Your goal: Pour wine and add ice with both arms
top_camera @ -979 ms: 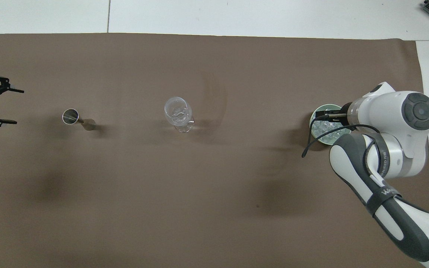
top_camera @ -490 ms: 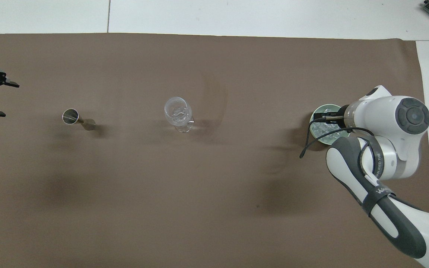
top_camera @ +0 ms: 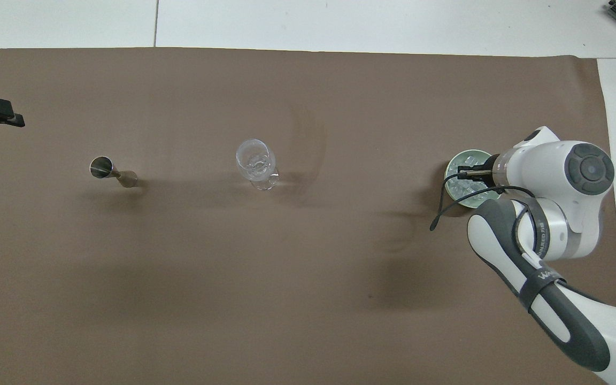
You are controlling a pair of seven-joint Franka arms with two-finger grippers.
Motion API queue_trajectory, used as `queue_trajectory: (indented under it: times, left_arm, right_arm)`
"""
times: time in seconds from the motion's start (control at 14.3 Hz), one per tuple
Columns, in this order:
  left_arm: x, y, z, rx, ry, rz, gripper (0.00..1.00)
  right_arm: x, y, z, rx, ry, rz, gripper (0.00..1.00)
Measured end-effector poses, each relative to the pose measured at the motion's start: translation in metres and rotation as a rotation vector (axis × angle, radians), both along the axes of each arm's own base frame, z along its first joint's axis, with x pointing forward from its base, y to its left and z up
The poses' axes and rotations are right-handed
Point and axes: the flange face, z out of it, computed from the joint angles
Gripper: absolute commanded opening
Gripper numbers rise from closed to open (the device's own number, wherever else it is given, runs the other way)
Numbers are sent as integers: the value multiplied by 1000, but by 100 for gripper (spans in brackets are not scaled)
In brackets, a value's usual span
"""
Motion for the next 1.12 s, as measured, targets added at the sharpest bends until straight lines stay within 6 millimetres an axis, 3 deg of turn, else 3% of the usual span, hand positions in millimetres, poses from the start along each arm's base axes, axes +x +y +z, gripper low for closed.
queue_trajectory:
  times: [0.28, 0.49, 0.77, 1.12]
  left_arm:
    - [-24, -54, 36, 76, 36, -120, 100]
    - [-44, -78, 62, 86, 39, -159, 100]
    - [-73, -99, 93, 95, 60, -199, 100]
    - [-78, -108, 93, 93, 70, -216, 100]
  right_arm:
    - [0, 0, 1, 0, -2, 0, 0]
    - [2, -2, 18, -2, -22, -4, 0]
    - [13, -6, 75, -8, -8, -15, 0]
    - [26, -8, 161, -12, -9, -26, 0]
